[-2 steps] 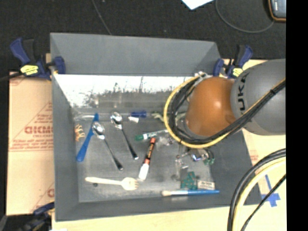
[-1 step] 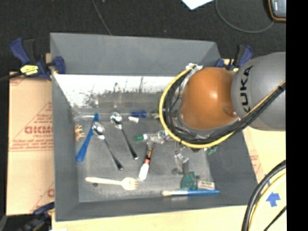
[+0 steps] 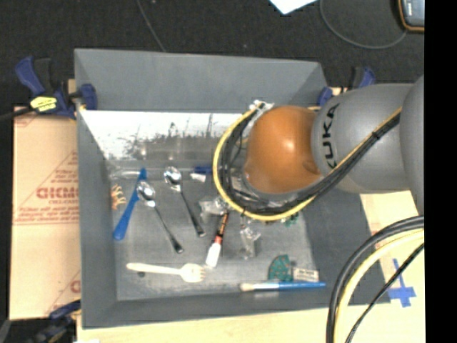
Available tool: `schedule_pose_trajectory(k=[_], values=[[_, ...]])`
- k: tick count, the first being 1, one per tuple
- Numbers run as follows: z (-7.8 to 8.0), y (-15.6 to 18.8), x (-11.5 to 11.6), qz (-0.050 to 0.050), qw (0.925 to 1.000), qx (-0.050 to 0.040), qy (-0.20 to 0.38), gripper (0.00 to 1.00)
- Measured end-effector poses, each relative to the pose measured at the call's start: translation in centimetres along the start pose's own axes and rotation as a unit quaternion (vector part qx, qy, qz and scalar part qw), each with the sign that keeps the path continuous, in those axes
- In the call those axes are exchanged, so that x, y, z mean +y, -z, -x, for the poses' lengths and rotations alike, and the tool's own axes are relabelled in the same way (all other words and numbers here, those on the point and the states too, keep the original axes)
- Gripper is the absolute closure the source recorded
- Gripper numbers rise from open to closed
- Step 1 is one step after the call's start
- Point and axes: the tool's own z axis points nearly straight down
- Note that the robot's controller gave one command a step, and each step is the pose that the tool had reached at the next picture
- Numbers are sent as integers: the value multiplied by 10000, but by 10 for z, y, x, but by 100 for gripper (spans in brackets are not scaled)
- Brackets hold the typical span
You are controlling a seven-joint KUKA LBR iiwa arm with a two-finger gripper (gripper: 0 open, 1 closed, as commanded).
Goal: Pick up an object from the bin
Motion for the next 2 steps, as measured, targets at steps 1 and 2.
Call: schedule_pose_trajectory(k=[1,2], values=[[19,-32,-28,-64,9932,-66,1156,0],[15,-32,-12,-14,9916,-24,1293,100]])
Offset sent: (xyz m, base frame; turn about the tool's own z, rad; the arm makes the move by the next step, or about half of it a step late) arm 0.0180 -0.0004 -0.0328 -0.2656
